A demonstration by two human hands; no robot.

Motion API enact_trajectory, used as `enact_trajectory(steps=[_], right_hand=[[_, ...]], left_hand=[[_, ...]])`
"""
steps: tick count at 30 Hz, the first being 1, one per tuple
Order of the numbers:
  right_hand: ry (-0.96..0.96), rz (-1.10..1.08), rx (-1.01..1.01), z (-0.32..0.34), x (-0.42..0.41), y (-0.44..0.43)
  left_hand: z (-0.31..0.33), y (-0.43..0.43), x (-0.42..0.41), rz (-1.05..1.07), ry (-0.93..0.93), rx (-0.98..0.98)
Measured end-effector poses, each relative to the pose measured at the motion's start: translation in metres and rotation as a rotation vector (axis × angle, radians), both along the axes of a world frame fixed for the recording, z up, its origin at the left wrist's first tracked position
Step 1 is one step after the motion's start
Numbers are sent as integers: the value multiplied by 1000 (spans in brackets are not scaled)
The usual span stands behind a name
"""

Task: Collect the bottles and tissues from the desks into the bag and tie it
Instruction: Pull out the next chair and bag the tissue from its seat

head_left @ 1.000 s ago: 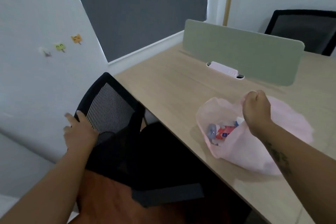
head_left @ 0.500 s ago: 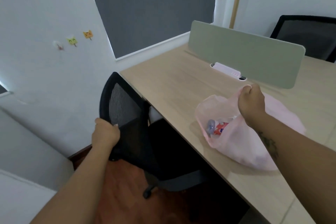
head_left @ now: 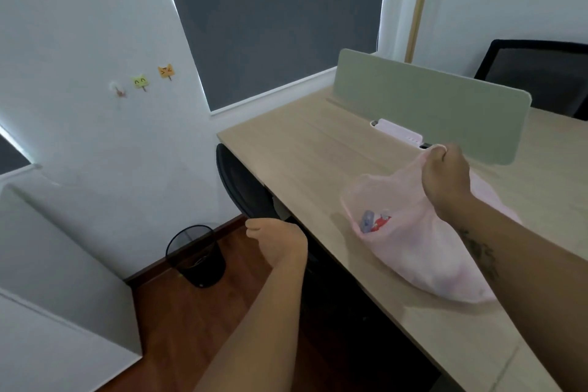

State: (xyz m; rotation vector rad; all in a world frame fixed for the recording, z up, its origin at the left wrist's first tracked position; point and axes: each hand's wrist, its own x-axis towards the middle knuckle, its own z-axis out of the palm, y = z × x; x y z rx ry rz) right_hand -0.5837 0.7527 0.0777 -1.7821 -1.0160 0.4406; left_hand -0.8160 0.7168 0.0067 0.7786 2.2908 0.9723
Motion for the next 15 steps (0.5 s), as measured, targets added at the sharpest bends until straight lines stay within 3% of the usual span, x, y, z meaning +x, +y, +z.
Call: enact_trajectory(steps=[6,9,11,15], right_hand=[[-22,12,39,17,12,-1],[-37,39,83,27,14,-3],[-48,71,113,37,13,-4],[-105,140,181,67,21,-5]], left_hand=[[-1,6,17,-92,-14,-49],[10,6,13,-195,17,-193],[17,9,10,-330,142,-253],[36,30,16,-676,420,-81]])
